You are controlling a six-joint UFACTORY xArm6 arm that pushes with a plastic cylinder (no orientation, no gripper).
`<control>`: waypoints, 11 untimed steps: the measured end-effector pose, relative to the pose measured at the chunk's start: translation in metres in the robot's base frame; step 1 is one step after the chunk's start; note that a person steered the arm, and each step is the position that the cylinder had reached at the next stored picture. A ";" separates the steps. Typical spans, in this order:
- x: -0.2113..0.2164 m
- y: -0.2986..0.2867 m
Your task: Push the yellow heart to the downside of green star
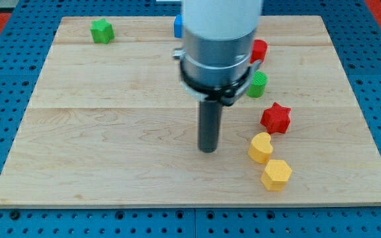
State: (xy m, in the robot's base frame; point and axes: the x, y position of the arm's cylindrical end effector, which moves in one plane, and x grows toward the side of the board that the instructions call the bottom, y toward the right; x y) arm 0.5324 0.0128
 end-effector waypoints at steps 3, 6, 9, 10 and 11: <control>0.020 0.133; -0.031 0.002; -0.057 0.042; -0.084 0.002; -0.107 -0.047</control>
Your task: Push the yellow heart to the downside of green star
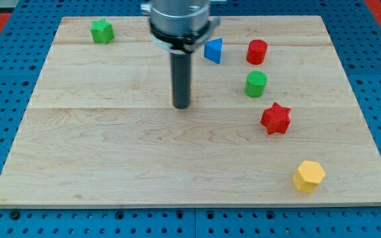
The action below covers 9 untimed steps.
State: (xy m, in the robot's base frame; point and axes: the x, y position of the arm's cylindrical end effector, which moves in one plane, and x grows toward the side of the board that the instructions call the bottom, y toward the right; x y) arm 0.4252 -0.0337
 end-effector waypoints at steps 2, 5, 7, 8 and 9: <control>-0.015 0.015; -0.017 0.109; -0.043 0.095; -0.037 0.025; -0.038 -0.073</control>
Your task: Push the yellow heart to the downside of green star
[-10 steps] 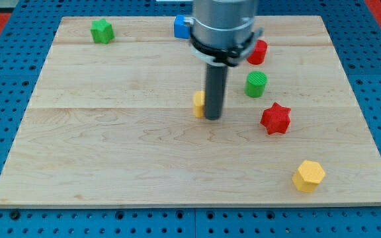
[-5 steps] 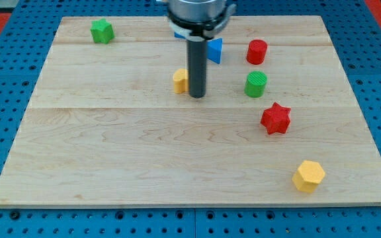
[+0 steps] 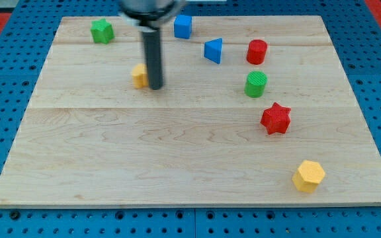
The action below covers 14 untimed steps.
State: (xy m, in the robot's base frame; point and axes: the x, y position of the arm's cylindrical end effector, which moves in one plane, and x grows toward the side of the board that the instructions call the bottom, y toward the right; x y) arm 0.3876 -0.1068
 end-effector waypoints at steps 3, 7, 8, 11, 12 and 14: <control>0.008 0.003; -0.072 -0.008; -0.066 -0.042; -0.053 -0.051; -0.052 -0.061; -0.070 -0.014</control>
State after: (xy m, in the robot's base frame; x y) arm 0.3172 -0.1207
